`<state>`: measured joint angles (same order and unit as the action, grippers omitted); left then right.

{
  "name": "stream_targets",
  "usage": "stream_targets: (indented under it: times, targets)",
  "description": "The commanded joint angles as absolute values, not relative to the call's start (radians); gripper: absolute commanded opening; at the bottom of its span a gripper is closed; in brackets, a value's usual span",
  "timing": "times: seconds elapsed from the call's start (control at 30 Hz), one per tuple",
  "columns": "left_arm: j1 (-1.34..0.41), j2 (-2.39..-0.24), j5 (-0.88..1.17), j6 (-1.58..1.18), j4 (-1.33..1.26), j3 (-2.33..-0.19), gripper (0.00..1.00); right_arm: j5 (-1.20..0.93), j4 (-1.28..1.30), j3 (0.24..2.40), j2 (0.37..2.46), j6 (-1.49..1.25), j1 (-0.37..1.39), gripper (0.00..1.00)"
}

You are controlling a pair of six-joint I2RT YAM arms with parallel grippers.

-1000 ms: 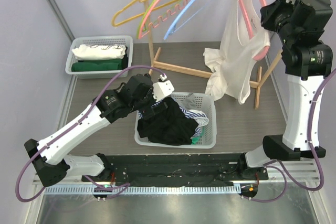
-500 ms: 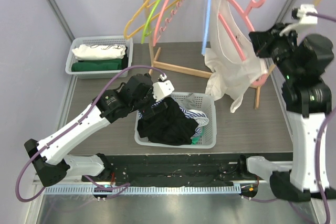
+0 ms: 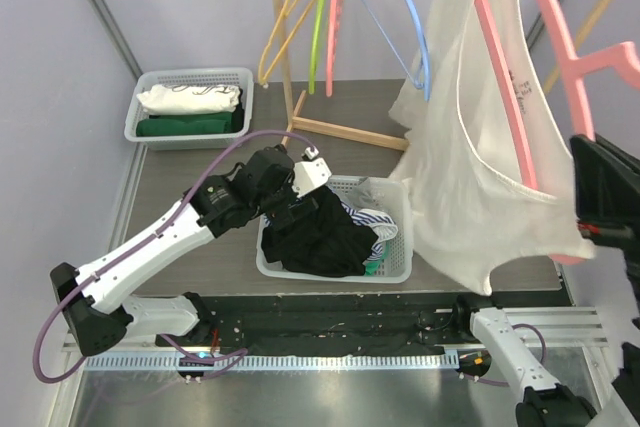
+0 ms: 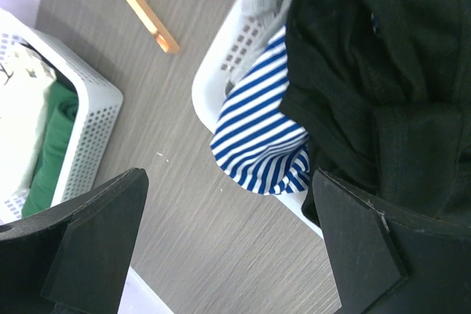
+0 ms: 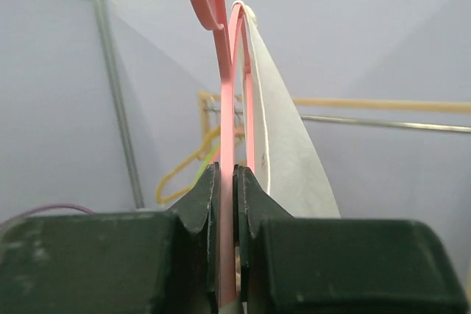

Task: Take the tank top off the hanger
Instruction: Pick up the hanger from the clothesline.

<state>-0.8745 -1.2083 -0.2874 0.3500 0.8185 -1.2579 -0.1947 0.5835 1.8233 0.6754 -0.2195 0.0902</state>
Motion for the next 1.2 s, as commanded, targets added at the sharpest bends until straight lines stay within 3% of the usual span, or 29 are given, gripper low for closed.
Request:
stream_targets:
  times: [0.0, 0.23, 0.43, 0.87, 1.17]
  targets:
    - [-0.868, -1.181, -0.307, 0.364, 0.767, -1.232, 1.0, -0.349, 0.411, 2.034, 0.778, -0.357, 0.107, 0.01]
    - [-0.861, -1.161, -0.31, 0.362, 0.762, -1.215, 1.0, -0.549, 0.218, 2.224, 0.932, -0.574, 0.107, 0.01]
    - [-0.842, -1.134, -0.288, 0.351, 0.756, -1.2, 1.0, -0.584, 0.12, 2.422, 1.112, -0.675, 0.1, 0.01]
    - [-0.819, -1.091, -0.238, 0.327, 0.792, -1.216, 1.0, -0.506, -0.093, 2.585, 1.322, -0.689, 0.09, 0.01]
    - [-0.801, -1.085, -0.236, 0.315, 0.784, -1.212, 1.0, -0.388, -0.123, 2.533, 1.298, -0.609, 0.091, 0.01]
